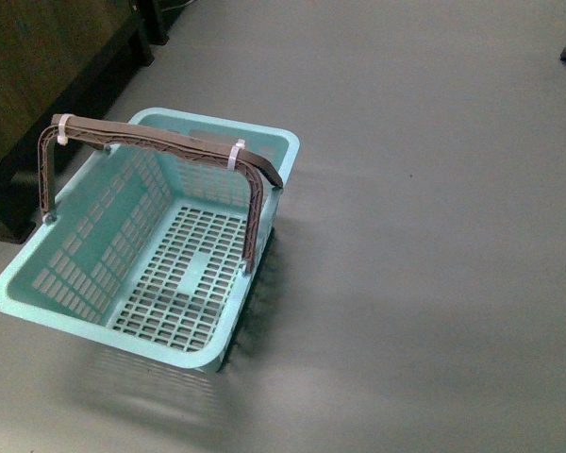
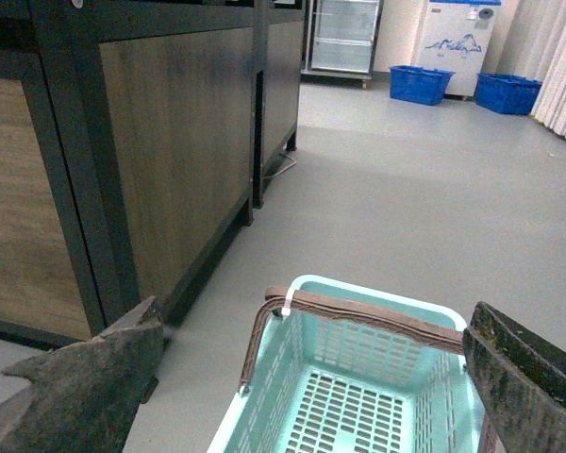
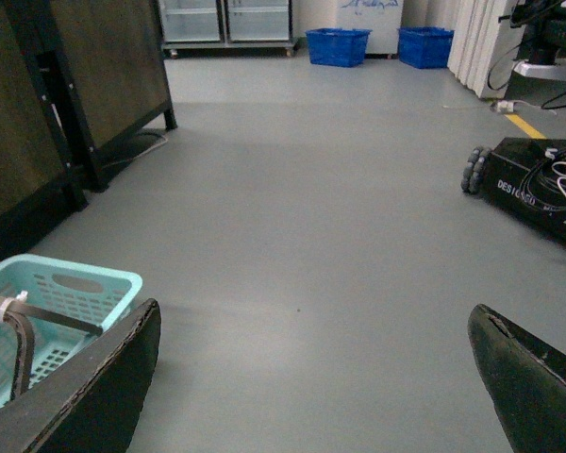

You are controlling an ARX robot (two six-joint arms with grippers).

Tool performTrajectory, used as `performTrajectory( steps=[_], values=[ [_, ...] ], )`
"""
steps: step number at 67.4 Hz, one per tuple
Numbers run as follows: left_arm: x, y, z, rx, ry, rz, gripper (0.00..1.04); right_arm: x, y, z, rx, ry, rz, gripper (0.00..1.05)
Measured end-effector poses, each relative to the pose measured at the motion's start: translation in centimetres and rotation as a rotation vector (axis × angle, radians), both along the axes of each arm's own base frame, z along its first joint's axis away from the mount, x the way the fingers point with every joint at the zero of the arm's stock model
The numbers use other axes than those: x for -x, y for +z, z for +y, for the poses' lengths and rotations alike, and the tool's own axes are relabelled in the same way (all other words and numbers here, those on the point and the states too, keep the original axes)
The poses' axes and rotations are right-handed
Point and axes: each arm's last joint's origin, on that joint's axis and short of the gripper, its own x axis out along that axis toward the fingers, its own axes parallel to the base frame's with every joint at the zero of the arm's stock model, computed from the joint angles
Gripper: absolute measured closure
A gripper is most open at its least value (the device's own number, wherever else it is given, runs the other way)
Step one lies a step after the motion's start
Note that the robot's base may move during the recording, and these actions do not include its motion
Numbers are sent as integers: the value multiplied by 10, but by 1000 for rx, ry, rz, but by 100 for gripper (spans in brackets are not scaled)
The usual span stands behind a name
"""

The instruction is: Pick mango and avocado into basket

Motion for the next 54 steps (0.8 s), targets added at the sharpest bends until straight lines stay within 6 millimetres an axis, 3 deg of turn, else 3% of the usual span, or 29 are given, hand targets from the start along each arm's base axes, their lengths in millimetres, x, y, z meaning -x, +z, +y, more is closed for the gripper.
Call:
performTrajectory(
  steps=[44,46,51,54],
  values=[
    [0,0,0,1,0,1,8,0,0,0,0,0,0,9],
    [0,-1,0,40,36,61,8,0,0,0,0,0,0,9],
    [-3,-1,-1,254,181,409,8,0,0,0,0,0,0,9],
    [-6,-3,-1,384,230,500,8,0,0,0,0,0,0,9]
  ],
)
